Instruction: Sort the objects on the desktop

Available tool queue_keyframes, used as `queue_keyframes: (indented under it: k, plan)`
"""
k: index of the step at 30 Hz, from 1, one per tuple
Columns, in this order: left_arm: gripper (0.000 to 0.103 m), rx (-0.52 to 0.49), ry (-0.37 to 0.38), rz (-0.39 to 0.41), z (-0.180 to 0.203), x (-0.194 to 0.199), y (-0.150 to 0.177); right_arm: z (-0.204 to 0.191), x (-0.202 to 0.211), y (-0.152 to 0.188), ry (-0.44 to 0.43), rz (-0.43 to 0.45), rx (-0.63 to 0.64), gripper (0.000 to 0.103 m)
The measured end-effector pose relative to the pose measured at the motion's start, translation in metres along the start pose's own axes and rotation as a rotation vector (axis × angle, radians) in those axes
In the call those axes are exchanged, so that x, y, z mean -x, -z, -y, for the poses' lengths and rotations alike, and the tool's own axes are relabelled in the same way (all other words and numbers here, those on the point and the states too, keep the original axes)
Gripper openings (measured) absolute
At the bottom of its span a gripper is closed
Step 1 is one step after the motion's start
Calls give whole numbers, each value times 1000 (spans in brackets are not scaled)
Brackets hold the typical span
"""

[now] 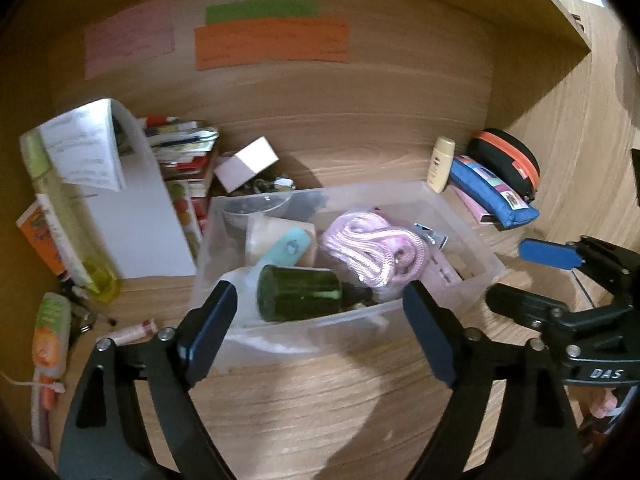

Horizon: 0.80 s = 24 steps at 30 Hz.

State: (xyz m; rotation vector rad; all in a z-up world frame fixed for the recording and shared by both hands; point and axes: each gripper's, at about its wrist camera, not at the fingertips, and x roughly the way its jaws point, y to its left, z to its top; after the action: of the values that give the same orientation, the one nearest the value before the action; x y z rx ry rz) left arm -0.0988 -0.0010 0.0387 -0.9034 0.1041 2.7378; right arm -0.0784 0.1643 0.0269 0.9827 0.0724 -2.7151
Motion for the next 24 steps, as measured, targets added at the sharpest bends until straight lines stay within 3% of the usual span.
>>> queue_keyframes:
  k: [3,11,16,24]
  plan:
    - [95,10,-33,24,0,10,3,-3,10,3,-5,20,5,83]
    - [101,38,-111,41,2,26,10,-14,34,10,-6,69,33,84]
    - [101,45,-97,31,6,28,15,-13,40,13,-19,86,15,91]
    - [101,60,-78,7,9,23,19,-9,40,15,-18,83,5,92]
